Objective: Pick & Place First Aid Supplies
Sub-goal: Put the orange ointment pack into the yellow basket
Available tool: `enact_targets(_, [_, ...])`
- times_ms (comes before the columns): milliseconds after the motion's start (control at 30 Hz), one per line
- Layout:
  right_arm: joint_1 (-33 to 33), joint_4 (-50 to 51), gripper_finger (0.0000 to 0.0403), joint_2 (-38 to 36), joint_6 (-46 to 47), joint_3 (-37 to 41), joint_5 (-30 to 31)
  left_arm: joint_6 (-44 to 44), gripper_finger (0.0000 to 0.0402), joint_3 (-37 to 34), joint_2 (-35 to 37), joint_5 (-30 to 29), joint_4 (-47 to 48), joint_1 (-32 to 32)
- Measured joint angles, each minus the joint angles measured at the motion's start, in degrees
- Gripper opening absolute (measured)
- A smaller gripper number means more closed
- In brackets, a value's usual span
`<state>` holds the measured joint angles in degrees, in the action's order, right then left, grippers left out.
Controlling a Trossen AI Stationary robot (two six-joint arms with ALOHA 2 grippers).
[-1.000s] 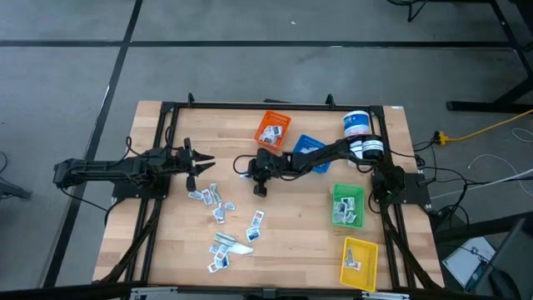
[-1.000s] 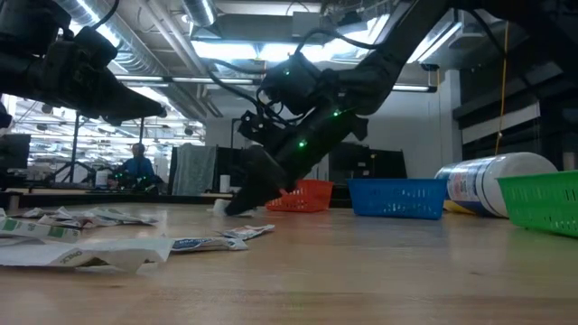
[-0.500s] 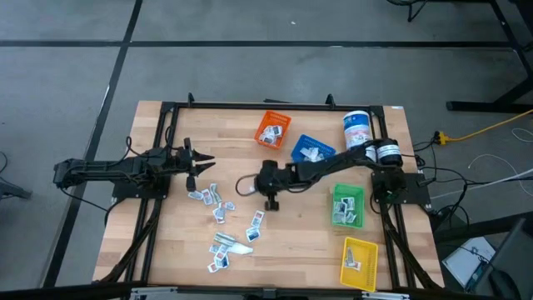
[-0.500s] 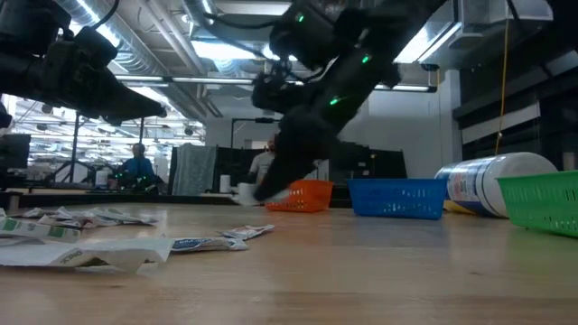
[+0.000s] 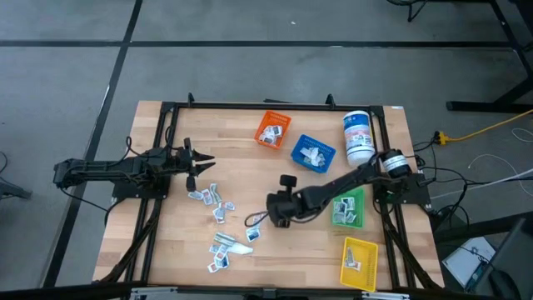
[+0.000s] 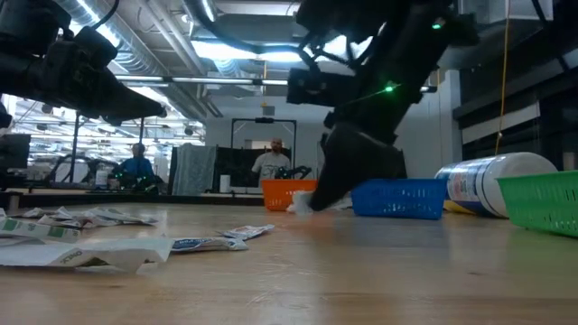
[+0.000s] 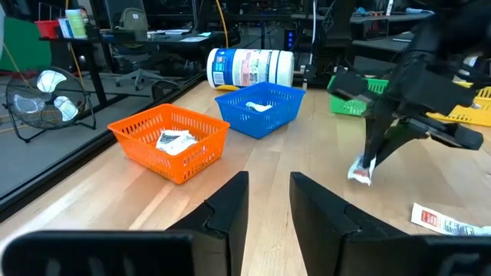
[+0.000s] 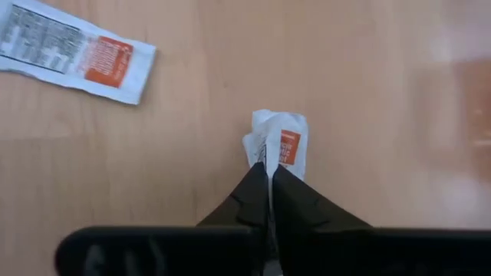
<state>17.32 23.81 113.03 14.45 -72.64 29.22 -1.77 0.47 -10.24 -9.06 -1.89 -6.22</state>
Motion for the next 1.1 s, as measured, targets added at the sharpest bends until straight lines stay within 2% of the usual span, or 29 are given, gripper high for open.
enact_targets(133, [1.46, 2.12, 0.0058, 0.0, 2.97, 0.0, 4.56, 0.01, 0.0092, 0.0, 0.0, -0.01, 0.0, 0.0])
enact_targets(367, [1.4, 4.85, 0.0136, 0.0, 7.31, 0.0, 4.16, 0.01, 0.0091, 0.0, 0.0, -0.02, 0.0, 0.0])
enact_targets(467, [1.42, 5.07, 0.0152, -0.1, 8.23, 0.0, 4.17, 0.01, 0.0092, 0.01, 0.0, -0.02, -0.01, 0.0])
enact_targets(600, [1.42, 5.57, 0.0149, -0.9, 9.33, -0.02, 4.16, 0.0, 0.0092, 0.01, 0.0, -0.02, 0.0, 0.0])
enact_targets(867, [1.42, 7.4, 0.0099, -2.41, 12.1, -0.09, 2.6, 0.01, 0.0093, 0.0, 0.01, -0.02, 0.01, 0.0])
enact_targets(1100, [2.8, 13.52, 0.0077, -9.22, 14.27, -0.09, 2.17, 0.01, 0.0091, 0.01, 0.02, -0.02, 0.0, 0.0])
